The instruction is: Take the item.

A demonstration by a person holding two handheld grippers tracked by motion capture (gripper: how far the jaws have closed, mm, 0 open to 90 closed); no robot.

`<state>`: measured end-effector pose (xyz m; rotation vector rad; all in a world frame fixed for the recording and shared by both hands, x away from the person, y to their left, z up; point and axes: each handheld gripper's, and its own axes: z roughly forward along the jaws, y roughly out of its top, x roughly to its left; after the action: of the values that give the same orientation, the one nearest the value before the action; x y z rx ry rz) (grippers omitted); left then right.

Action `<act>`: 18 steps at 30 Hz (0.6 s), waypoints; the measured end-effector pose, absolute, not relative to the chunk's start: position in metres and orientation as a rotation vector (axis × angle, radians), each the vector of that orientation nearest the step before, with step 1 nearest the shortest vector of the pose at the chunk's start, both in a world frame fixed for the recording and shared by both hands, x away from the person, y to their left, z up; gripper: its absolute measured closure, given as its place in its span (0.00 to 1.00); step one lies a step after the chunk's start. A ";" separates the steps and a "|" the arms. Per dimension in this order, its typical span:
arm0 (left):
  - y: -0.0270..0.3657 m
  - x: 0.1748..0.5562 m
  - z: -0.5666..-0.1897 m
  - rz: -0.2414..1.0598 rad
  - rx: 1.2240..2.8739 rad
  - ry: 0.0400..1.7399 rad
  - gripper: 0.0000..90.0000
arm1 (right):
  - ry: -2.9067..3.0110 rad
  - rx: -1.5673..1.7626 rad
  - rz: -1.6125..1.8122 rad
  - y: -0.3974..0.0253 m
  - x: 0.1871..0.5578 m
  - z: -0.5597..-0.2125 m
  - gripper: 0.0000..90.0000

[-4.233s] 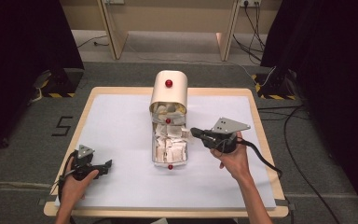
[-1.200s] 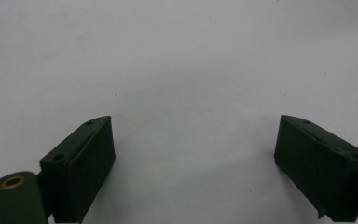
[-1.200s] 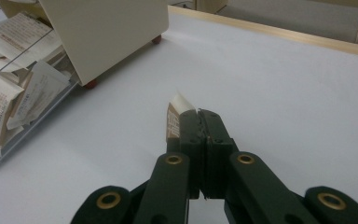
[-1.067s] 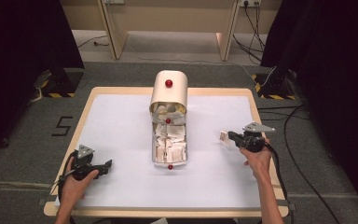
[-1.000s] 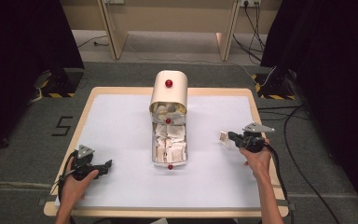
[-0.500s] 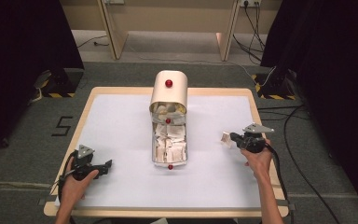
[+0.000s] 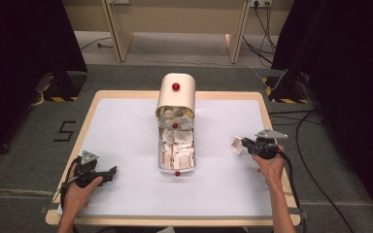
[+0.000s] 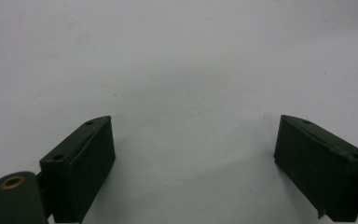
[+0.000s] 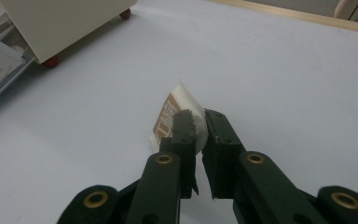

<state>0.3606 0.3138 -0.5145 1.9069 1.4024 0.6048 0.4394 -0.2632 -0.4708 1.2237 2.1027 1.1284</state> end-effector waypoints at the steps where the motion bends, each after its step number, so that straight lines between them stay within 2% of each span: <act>1: 0.314 0.361 -0.514 0.605 1.907 1.403 0.13 | 2.098 1.229 1.126 -0.264 0.439 -0.471 0.91; 18: 0.314 0.361 -0.515 0.605 1.907 1.402 0.13 | 2.088 1.250 1.066 -0.269 0.440 -0.473 0.84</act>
<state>0.3607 0.3138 -0.5145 1.9072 1.4021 0.6054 0.4397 -0.2694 -0.4735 1.2496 2.0884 1.0660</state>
